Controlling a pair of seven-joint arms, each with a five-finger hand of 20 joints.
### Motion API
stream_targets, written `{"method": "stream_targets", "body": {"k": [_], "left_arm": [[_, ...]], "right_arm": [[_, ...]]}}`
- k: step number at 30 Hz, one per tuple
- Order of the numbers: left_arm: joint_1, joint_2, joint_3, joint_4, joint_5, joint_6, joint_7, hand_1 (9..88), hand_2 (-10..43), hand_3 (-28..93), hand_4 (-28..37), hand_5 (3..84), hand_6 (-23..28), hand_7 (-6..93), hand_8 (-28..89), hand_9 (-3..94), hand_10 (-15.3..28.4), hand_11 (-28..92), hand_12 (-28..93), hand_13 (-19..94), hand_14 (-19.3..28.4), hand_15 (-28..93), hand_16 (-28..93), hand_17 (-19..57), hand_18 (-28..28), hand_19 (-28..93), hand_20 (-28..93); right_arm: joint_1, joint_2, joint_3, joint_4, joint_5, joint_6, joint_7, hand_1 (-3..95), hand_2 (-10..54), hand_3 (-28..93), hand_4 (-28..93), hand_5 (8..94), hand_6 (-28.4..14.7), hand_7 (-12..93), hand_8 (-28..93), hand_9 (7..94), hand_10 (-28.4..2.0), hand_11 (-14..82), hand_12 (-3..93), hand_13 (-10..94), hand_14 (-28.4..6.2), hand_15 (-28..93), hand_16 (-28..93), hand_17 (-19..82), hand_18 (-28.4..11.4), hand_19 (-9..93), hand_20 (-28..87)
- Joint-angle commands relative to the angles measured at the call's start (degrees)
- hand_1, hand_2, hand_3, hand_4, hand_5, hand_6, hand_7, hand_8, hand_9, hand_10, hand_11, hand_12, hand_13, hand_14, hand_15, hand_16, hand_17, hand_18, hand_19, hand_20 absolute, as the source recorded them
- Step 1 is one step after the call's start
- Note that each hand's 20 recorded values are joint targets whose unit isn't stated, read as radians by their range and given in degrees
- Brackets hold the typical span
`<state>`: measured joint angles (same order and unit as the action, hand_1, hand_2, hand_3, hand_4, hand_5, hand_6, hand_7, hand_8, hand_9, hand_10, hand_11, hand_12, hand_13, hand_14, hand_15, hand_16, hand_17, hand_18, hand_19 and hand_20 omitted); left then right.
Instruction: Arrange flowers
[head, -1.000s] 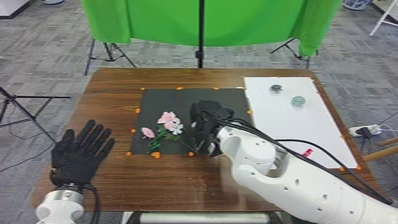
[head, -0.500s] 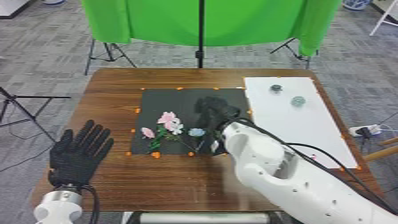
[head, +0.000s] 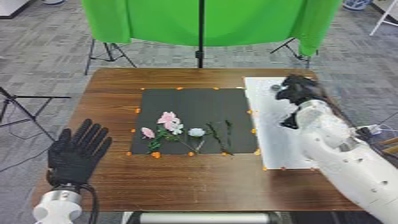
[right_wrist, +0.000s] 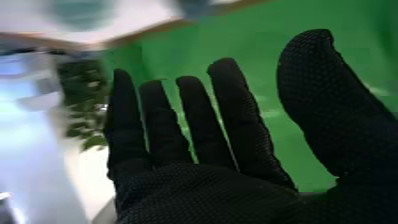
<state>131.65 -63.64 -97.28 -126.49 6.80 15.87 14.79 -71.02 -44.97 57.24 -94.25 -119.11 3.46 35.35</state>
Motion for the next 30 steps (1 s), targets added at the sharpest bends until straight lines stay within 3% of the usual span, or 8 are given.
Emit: {"method": "stream_targets", "body": {"k": [1, 5, 9, 11, 15, 19, 22, 30], "left_arm": [[0.5, -0.67, 0.32, 0.09, 0.89, 0.85, -0.36, 27.2, 14.2, 76, -28.2, 44.0, 9.1, 9.1, -8, 36.4, 14.3, 17, 11, 26, 13.2, 28, -4, -3.7, 12.2, 25, 14], [0.2, -0.79, 0.87, 0.16, 0.76, 0.95, -0.63, 28.2, 14.2, 76, -28.2, 44.0, 9.2, 9.2, -8, 35.7, 14.2, 17, 11, 22, 12.4, 28, -4, -4.1, 11.9, 25, 14], [-0.3, -0.8, 0.84, 0.38, 1.71, 1.08, -1.01, 29.4, 13.2, 76, -28.1, 43.9, 9.2, 9.3, -8, 35.4, 14.1, 17, 11, 22, 12.4, 27, -4, -4.2, 11.9, 25, 14], [-0.5, -0.79, 0.9, 0.43, 2.17, 1.18, -1.21, 33.1, 11.3, 76, -27.5, 43.8, 9.1, 9.4, -8, 35.4, 14.1, 18, 11, 23, 12.3, 28, -3, -4.0, 11.9, 25, 14], [-0.4, -0.65, 0.76, 0.42, 2.39, 1.06, -1.39, 35.7, 9.2, 75, -25.6, 43.8, 8.9, 10.3, -8, 35.5, 13.8, 18, 12, 24, 12.2, 29, -3, -4.1, 12.0, 26, 14], [-0.3, -0.93, 0.52, 0.28, 1.65, 1.48, -1.38, 35.8, 8.2, 75, -24.6, 43.2, 9.0, 10.5, -8, 32.8, 13.6, 18, 11, 22, 11.8, 28, -4, -4.2, 12.0, 26, 14], [0.0, -0.88, 0.27, 0.18, 1.53, 0.8, -1.28, 34.8, 8.0, 75, -24.4, 42.6, 9.1, 10.4, -8, 30.4, 13.6, 18, 11, 20, 11.6, 28, -4, -4.4, 11.9, 26, 14], [1.1, -0.5, -0.16, -0.24, 0.88, 0.91, -1.03, 33.4, 8.7, 75, -24.6, 42.3, 9.2, 9.7, -8, 29.4, 13.6, 18, 12, 20, 11.9, 28, -3, -4.6, 12.0, 26, 14]], "right_arm": [[3.3, 0.8, 0.3, 3.7, 4.2, -6.8, -0.4, 40.8, -9.5, 82, -27, 46.5, -4.1, 13, -12, 35.7, -13.5, 7.4, 10.2, 29, -17.8, 8, 17, 12, -18.0, 49, 14], [5.1, -0.4, -1.9, 6.5, 3.3, -8.4, 1.6, 45.5, -9.5, 82, -28, 46.0, -2.5, 14, -12, 35.3, -12.5, 8.1, 9.1, 31, -16.3, 7, 18, 14, -17.2, 46, 13], [5.4, -1.0, -3.4, 8.7, 1.7, -8.6, 2.3, 52.1, -9.5, 81, -28, 48.3, -0.9, 17, -14, 40.0, -11.7, 10.2, 8.7, 41, -14.2, 12, 17, 21, -18.2, 55, 16], [4.8, -0.9, -3.4, 9.2, 1.0, -9.2, 1.8, 56.3, -9.5, 80, -28, 53.0, 0.3, 17, -14, 47.1, -11.2, 10.8, 9.6, 48, -12.6, 15, 18, 24, -18.4, 62, 19], [3.9, -0.8, -4.5, 10.3, 0.1, -3.9, 1.5, 60.4, -9.5, 76, -28, 61.9, 1.5, 18, -14, 60.5, -10.9, 13.1, 13.5, 59, -9.4, 21, 22, 28, -18.2, 71, 26], [3.3, -0.4, -4.4, 10.4, 0.3, -0.4, -1.3, 66.0, -9.5, 63, -28, 71.3, 0.6, 25, -3, 78.3, -9.8, 8.6, 33.7, 68, -6.0, 23, 38, 29, -18.4, 73, 35], [2.4, 0.4, -3.3, 6.9, 0.5, 1.5, -2.2, 65.4, -9.5, 61, -28, 75.4, 0.7, 33, 1, 84.1, -9.6, 11.7, 41.9, 70, -6.0, 26, 40, 29, -18.7, 74, 37], [5.6, -1.8, -8.7, -6.0, 3.9, -0.1, -9.2, 63.9, -9.5, 64, -28, 75.2, 0.0, 35, 1, 84.1, -9.8, 12.4, 43.1, 70, -6.4, 27, 40, 29, -19.0, 75, 38]]}}
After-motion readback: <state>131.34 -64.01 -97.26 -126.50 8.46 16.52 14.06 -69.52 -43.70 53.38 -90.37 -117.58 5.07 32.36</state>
